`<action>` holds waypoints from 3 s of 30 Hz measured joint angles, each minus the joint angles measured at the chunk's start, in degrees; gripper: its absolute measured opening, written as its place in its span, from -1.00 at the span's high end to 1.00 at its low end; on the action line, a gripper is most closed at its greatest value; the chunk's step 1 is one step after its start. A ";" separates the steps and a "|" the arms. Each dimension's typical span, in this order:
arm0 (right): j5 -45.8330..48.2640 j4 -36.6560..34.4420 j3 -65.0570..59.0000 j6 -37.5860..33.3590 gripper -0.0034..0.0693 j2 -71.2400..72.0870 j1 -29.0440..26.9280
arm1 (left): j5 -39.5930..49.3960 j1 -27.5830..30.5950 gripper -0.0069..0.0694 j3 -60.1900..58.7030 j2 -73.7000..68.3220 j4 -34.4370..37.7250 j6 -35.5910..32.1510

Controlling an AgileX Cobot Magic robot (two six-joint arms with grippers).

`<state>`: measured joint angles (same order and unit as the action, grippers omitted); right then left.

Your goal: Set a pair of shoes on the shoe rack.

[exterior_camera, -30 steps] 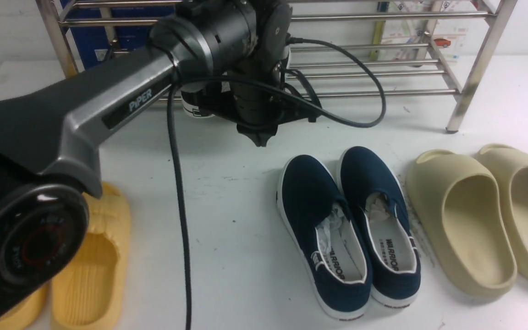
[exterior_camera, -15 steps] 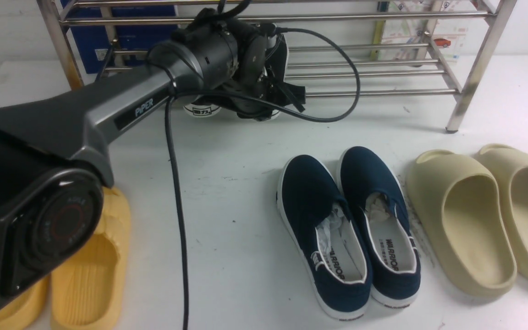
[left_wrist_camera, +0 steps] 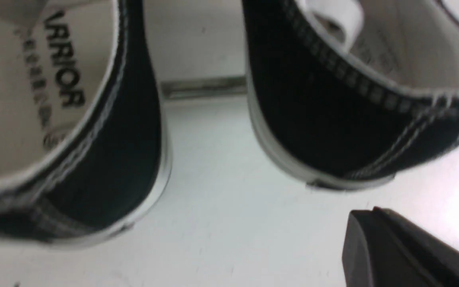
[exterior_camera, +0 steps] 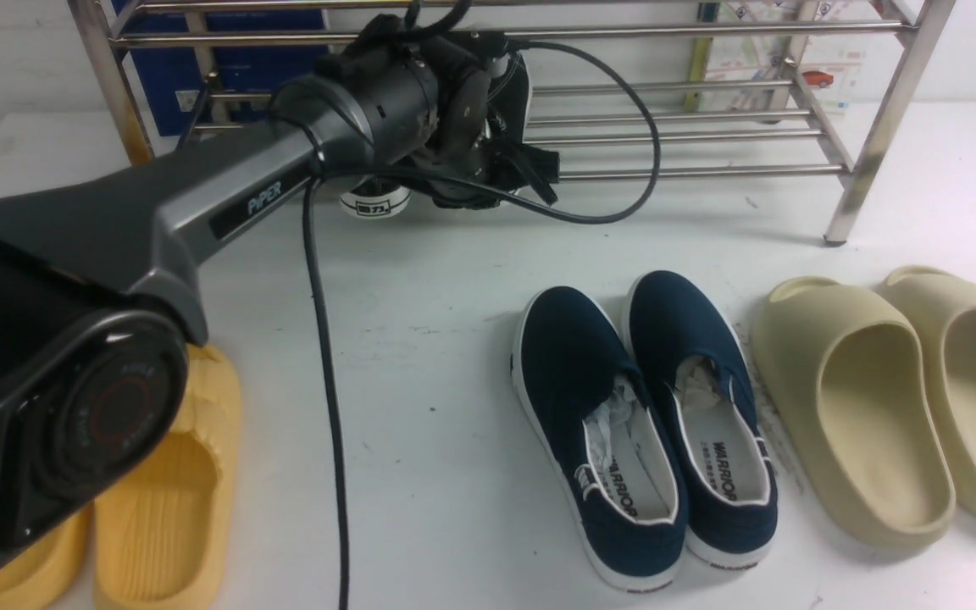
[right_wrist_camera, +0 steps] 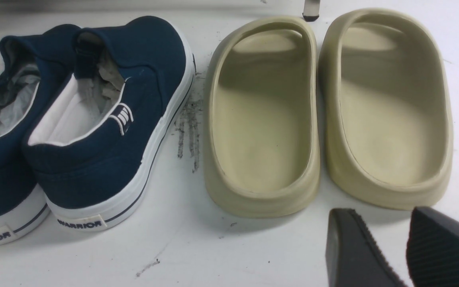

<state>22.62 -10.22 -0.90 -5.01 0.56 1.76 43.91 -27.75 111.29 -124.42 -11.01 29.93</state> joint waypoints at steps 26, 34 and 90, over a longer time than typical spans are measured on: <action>0.00 0.00 0.00 0.00 0.23 0.00 0.00 | -19.03 -0.06 0.85 -74.83 76.82 14.31 -5.99; 0.00 0.00 0.00 0.00 0.23 0.00 0.00 | -26.11 -0.06 0.85 -85.94 89.53 14.37 -5.99; 0.00 0.00 0.00 0.00 0.23 0.00 0.00 | -21.26 24.68 0.85 -113.01 125.02 12.67 -8.65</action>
<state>22.62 -10.22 -0.90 -5.01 0.56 1.76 22.65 -3.06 -1.72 0.60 1.65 21.28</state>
